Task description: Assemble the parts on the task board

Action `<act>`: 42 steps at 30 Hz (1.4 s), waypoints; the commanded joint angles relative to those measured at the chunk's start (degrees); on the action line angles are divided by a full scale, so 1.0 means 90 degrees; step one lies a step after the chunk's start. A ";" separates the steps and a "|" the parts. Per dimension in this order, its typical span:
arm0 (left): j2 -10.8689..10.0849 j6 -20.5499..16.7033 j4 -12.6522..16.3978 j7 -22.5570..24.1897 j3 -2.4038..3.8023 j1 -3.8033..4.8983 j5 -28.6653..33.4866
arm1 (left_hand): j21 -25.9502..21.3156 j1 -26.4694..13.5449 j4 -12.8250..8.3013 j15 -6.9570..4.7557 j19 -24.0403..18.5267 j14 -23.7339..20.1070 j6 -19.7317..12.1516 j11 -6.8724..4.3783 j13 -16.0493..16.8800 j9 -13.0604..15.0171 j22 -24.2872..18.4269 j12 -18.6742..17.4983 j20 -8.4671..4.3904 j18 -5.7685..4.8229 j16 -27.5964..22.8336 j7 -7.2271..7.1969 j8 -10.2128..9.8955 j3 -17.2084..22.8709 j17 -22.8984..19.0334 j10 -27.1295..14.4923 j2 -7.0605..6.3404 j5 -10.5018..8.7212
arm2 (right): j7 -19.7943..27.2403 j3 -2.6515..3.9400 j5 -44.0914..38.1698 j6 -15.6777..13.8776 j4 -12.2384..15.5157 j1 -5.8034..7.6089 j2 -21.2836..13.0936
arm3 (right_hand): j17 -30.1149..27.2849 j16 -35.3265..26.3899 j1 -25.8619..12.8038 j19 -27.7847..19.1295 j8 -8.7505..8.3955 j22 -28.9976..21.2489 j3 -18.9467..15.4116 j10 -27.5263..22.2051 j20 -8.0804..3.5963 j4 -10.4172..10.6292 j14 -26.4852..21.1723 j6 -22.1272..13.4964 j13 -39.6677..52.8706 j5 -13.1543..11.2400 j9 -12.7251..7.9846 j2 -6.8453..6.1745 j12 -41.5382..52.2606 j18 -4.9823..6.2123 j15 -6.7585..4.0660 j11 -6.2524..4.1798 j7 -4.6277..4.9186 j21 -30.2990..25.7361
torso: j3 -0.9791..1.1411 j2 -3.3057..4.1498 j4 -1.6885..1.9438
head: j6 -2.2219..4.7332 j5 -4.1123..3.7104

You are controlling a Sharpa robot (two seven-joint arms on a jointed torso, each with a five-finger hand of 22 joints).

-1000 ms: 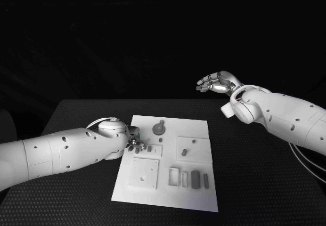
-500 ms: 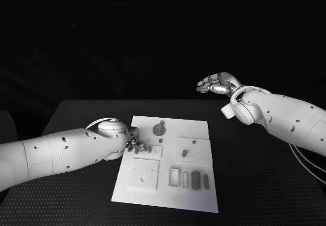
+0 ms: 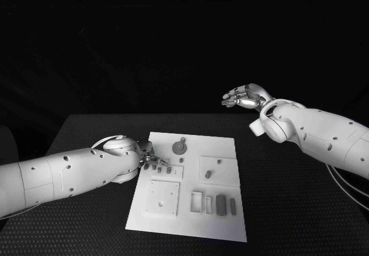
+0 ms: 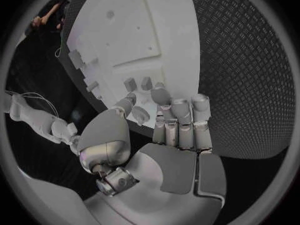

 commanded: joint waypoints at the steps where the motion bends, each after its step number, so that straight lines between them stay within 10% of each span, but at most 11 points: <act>1: -0.0013 -0.0626 -0.0011 0.0081 -0.0002 -0.0018 0.0404 | -0.0039 0.0098 0.0056 0.0028 -0.0060 -0.0042 -0.0304 0.0020 -0.0023 0.0028 0.0006 -0.0050 -0.0896 0.0090 -0.0046 0.0241 0.0052 -0.0009 -0.0026 -0.0063 0.0024 -0.0022 | 0.0035 0.0003 0.0008 0.0089 0.0002 -0.0006 0.0001 | -0.0007 -0.0032 -0.0037 -0.0027 0.0024 0.0010 -0.0005 0.0037 0.0003 0.0020 -0.0045 -0.0048 -0.0001 0.0027 -0.0007 0.0006 -0.0032 -0.0050 -0.0007 0.0004 0.0017 -0.0023 | 0.0002 0.0000 -0.0002 | 0.0007 -0.0007; 6: -0.0045 -0.0836 -0.0017 0.0115 0.0003 -0.0017 0.0450 | -0.0071 0.0417 -0.0065 0.0065 -0.0111 -0.0096 -0.0411 0.0057 -0.0054 0.0022 -0.0002 -0.0118 -0.0858 0.0058 -0.0119 0.0276 0.0074 -0.0064 -0.0075 -0.0149 0.0418 0.0052 | 0.0034 0.0003 0.0010 0.0094 -0.0005 -0.0014 0.0000 | -0.0008 -0.0032 -0.0037 -0.0028 0.0024 0.0011 -0.0005 0.0037 0.0003 0.0022 -0.0046 -0.0048 -0.0001 0.0029 -0.0008 0.0007 -0.0033 -0.0050 -0.0006 0.0004 0.0019 -0.0025 | 0.0006 0.0001 0.0000 | 0.0019 -0.0004; 12: -0.0034 -0.1392 -0.0047 0.0831 0.0063 -0.0011 0.1129 | -0.0308 0.0923 -0.0566 0.0174 -0.0378 -0.0400 -0.0441 0.0139 -0.0253 0.0004 -0.0078 -0.0489 -0.0731 -0.0065 -0.0482 0.0350 0.0205 -0.0220 -0.0275 -0.0504 0.1035 0.1051 | 0.0032 0.0003 0.0012 0.0088 -0.0010 -0.0025 -0.0009 | -0.0009 -0.0031 -0.0040 -0.0028 0.0024 0.0013 -0.0007 0.0038 0.0004 0.0025 -0.0046 -0.0048 -0.0001 0.0031 -0.0009 0.0008 -0.0035 -0.0050 -0.0006 0.0004 0.0021 -0.0026 | 0.0008 0.0003 0.0000 | 0.0027 -0.0019; 20: 0.0086 -0.2320 -0.0046 0.2534 0.0072 -0.0015 0.0466 | -0.0470 0.1063 -0.0778 0.0273 -0.0584 -0.0637 -0.0489 0.0224 -0.0369 -0.0010 -0.0126 -0.0722 -0.0658 -0.0135 -0.0680 0.0385 0.0212 -0.0210 -0.0368 -0.0783 0.1130 0.1231 | 0.0034 0.0003 0.0014 0.0098 -0.0024 -0.0045 0.0002 | -0.0009 -0.0031 -0.0041 -0.0028 0.0024 0.0013 -0.0008 0.0038 0.0004 0.0025 -0.0046 -0.0048 -0.0001 0.0032 -0.0009 0.0008 -0.0035 -0.0050 -0.0006 0.0004 0.0021 -0.0027 | 0.0006 0.0006 -0.0011 | 0.0053 -0.0029; 21: 0.0117 -0.2440 -0.0044 0.2681 0.0069 -0.0016 0.0286 | -0.0556 0.1247 -0.0969 0.0347 -0.0718 -0.0809 -0.0553 0.0292 -0.0444 -0.0027 -0.0146 -0.0872 -0.0603 -0.0170 -0.0805 0.0441 0.0180 -0.0123 -0.0422 -0.0977 0.1090 0.1296 | 0.0034 0.0003 0.0015 0.0096 -0.0026 -0.0045 0.0001 | -0.0009 -0.0031 -0.0041 -0.0028 0.0024 0.0013 -0.0008 0.0038 0.0004 0.0025 -0.0046 -0.0048 -0.0001 0.0032 -0.0009 0.0008 -0.0035 -0.0050 -0.0006 0.0004 0.0021 -0.0027 | 0.0005 0.0005 -0.0006 | 0.0057 -0.0031; 22: 0.0139 -0.2472 -0.0049 0.2783 0.0066 -0.0017 0.0230 | -0.1052 0.2365 -0.2113 0.0836 -0.1449 -0.1596 -0.0910 0.0652 -0.0950 -0.0151 -0.0272 -0.1743 -0.0196 -0.0406 -0.1425 0.0750 -0.0017 0.0336 -0.0703 -0.1884 0.0757 0.1560 | 0.0034 0.0003 0.0015 0.0095 -0.0028 -0.0045 0.0002 | -0.0009 -0.0031 -0.0042 -0.0028 0.0024 0.0014 -0.0008 0.0038 0.0004 0.0026 -0.0046 -0.0048 -0.0001 0.0032 -0.0009 0.0009 -0.0035 -0.0050 -0.0006 0.0005 0.0021 -0.0027 | 0.0004 0.0005 -0.0003 | 0.0059 -0.0033; 25: 0.0254 -0.2348 -0.0135 0.3082 0.0053 -0.0024 -0.0045 | -0.1121 0.2995 -0.2143 0.0907 -0.1330 -0.1390 -0.0773 0.0720 -0.1415 -0.0247 -0.0328 -0.2243 -0.0089 -0.0365 -0.1393 0.0671 -0.0015 0.0208 -0.0740 -0.1735 0.0304 0.1220 | 0.0034 0.0003 0.0016 0.0098 -0.0037 -0.0045 0.0010 | -0.0009 -0.0031 -0.0043 -0.0027 0.0025 0.0015 -0.0008 0.0039 0.0004 0.0028 -0.0046 -0.0048 -0.0001 0.0033 -0.0010 0.0011 -0.0036 -0.0050 -0.0006 0.0005 0.0022 -0.0028 | 0.0006 0.0006 -0.0004 | 0.0058 -0.0041; 30: 0.0507 -0.2491 -0.0414 0.3237 0.0045 -0.0105 -0.0720 | -0.1336 0.3329 -0.2160 0.0957 -0.1222 -0.1287 -0.0823 0.0904 -0.2386 -0.0595 -0.0406 -0.3554 -0.0043 -0.0363 -0.1480 0.0596 -0.0272 -0.0010 -0.0870 -0.1685 0.0405 0.0989 | 0.0035 0.0003 0.0021 0.0102 -0.0049 -0.0045 0.0031 | -0.0011 -0.0030 -0.0049 -0.0026 0.0025 0.0017 -0.0010 0.0041 0.0005 0.0034 -0.0045 -0.0049 0.0000 0.0036 -0.0011 0.0017 -0.0037 -0.0050 -0.0006 0.0006 0.0023 -0.0030 | 0.0001 0.0007 0.0002 | 0.0076 -0.0060; 42: 0.0803 -0.2192 -0.0720 0.3438 0.0038 -0.0320 -0.1700 | -0.1176 0.3460 -0.2147 0.0830 -0.0797 -0.0725 -0.0845 0.0832 -0.2789 -0.0848 -0.0262 -0.4299 -0.0157 -0.0266 -0.1071 0.0589 -0.0415 -0.0238 -0.0773 -0.1406 0.0157 0.0946 | 0.0036 0.0003 0.0022 0.0119 -0.0055 -0.0046 0.0061 | -0.0012 -0.0029 -0.0050 -0.0026 0.0026 0.0020 -0.0011 0.0042 0.0004 0.0036 -0.0045 -0.0049 0.0000 0.0039 -0.0012 0.0022 -0.0040 -0.0049 -0.0006 0.0006 0.0023 -0.0033 | 0.0000 0.0012 -0.0009 | 0.0103 -0.0078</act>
